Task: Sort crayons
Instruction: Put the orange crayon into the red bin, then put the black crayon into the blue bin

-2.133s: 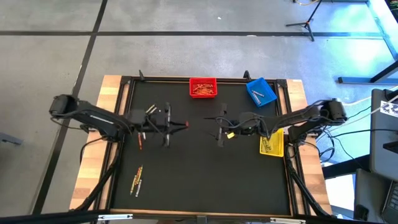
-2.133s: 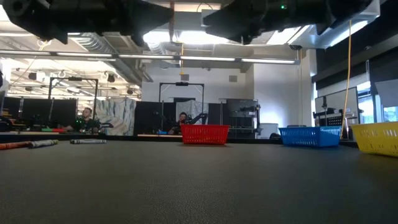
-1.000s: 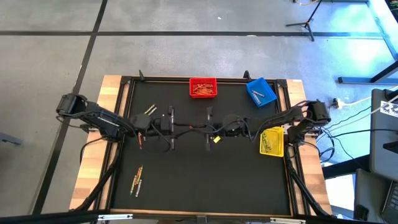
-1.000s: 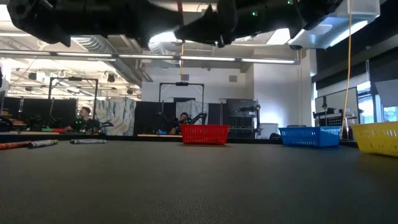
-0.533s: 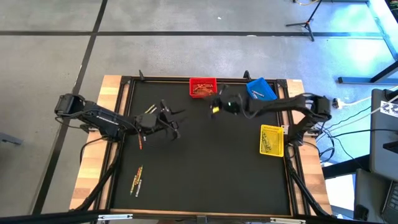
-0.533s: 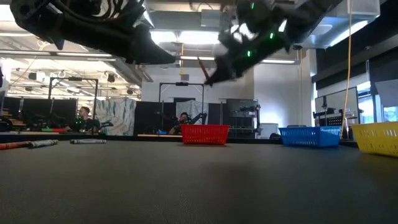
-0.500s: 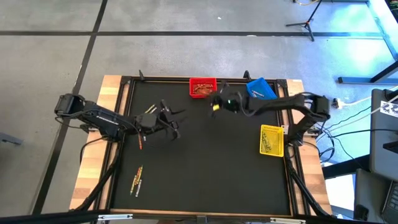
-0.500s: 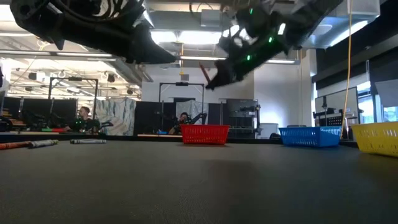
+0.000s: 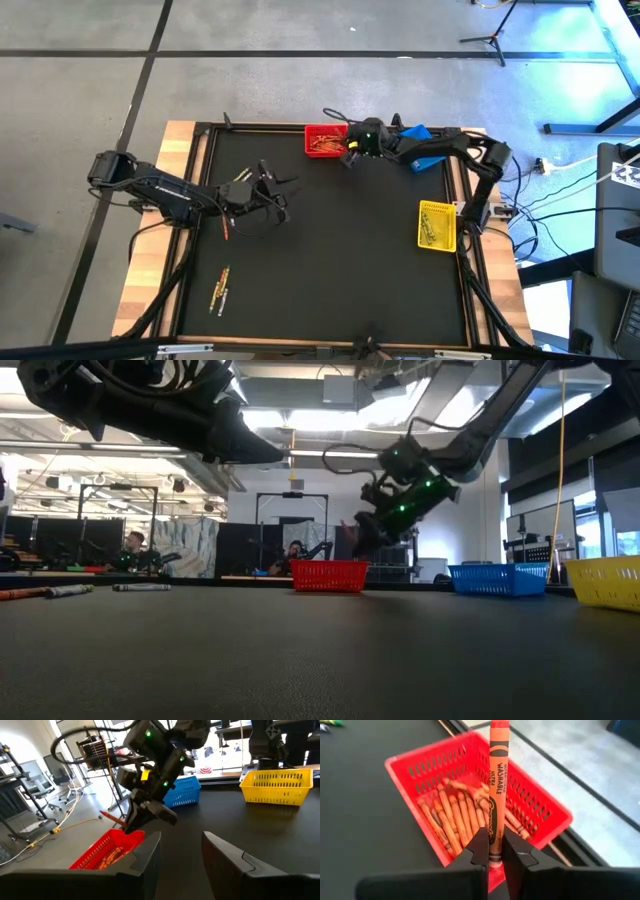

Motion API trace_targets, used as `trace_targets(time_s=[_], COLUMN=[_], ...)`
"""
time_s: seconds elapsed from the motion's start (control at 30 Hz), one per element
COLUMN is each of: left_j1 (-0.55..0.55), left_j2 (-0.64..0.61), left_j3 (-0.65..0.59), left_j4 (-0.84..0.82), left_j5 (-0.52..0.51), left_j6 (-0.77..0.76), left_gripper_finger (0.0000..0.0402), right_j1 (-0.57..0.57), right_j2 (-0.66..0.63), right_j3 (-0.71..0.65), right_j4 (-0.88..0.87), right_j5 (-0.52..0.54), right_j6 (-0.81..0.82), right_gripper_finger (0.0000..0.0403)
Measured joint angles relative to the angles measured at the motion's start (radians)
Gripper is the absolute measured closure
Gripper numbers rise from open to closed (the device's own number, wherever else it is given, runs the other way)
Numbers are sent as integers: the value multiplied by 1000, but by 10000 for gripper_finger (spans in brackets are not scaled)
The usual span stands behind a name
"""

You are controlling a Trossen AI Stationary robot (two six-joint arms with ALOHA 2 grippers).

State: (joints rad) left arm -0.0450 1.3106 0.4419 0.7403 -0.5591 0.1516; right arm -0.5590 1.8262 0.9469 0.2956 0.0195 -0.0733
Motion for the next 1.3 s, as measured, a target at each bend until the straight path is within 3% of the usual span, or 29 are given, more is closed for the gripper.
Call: trace_targets(time_s=[0.23, 0.47, 0.63, 0.8, 1.03, 1.17, 1.3], left_j1=[0, 0, 0, 1, 37, 87, 147], left_j2=[0, 0, 0, 0, 0, -3, -4], left_j3=[0, 0, 0, 0, -1, 48, 187], left_j4=[0, -8, -20, -65, -156, -354, -787], left_j5=[0, 0, -1, -3, -10, -8, -3], left_j6=[-1, -10, -10, -21, -107, -188, -289], left_gripper_finger=[269, 269, 269, 269, 269, 269, 269], right_j1=[3, 2, 18, 103, 291, 387, 459], right_j2=[40, 21, -95, -255, -402, -436, -443], right_j3=[0, 0, 0, -7, -129, -206, -227], right_j4=[20, 4, -35, -96, 54, 132, 123], right_j5=[-13, 21, -41, -101, -109, -112, -109], right_j6=[5, 15, 10, 7, -66, -118, -183], right_gripper_finger=[348, 286, 271, 270, 270, 269, 269])
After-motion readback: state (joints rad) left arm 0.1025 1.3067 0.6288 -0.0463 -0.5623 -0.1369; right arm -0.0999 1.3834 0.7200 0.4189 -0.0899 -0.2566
